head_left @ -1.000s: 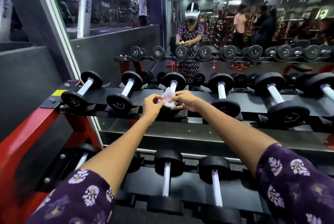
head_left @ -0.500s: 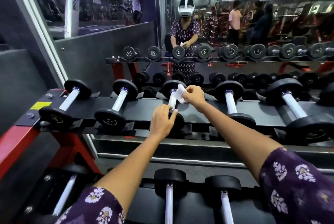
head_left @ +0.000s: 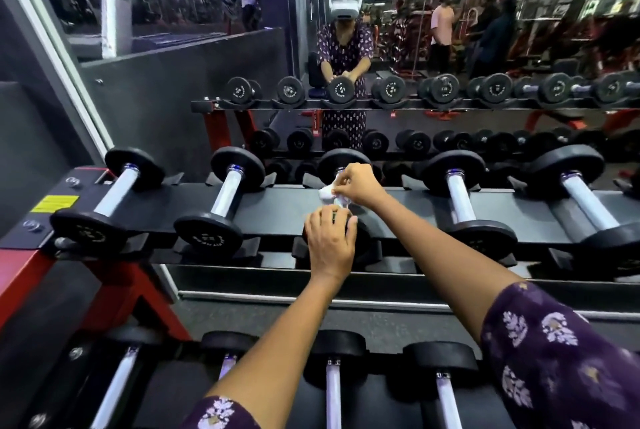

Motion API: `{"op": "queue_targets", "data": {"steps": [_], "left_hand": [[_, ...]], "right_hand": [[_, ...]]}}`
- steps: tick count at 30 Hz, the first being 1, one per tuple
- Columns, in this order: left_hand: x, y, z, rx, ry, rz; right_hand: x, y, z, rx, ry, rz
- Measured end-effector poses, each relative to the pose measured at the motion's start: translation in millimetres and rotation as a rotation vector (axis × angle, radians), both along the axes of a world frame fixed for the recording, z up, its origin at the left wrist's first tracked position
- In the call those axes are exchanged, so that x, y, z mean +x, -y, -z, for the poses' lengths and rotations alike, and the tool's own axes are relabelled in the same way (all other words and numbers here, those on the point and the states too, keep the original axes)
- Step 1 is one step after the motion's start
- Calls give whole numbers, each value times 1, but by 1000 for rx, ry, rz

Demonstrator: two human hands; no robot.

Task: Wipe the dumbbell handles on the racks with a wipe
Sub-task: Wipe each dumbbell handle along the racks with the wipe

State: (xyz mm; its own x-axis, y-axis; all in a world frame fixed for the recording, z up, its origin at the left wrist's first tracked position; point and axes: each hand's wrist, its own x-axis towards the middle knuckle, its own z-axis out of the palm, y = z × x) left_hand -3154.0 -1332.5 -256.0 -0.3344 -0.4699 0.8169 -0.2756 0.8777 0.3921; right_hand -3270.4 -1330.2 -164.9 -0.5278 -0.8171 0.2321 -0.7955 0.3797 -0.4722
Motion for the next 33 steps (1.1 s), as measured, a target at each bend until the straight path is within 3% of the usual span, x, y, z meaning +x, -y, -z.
{"op": "queue_targets", "data": {"steps": [7, 12, 16, 19, 26, 30, 33], "left_hand": [[-3, 7, 0, -39, -46, 1], [-8, 7, 3, -46, -43, -56], [-7, 8, 7, -68, -81, -55], [-10, 7, 9, -75, -103, -65], [-11, 4, 8, -86, -101, -63], [-10, -1, 9, -85, -47, -67], [-8, -4, 8, -58, -34, -49]], "right_hand": [[1, -18, 10, 3, 24, -104], [-14, 0, -1, -93, 97, 6], [-6, -14, 14, -46, 5, -82], [-1, -31, 22, -76, 69, -117], [-13, 4, 7, -142, 42, 24], [-2, -24, 19, -135, 0, -140], [-6, -27, 17, -101, 28, -147]]}}
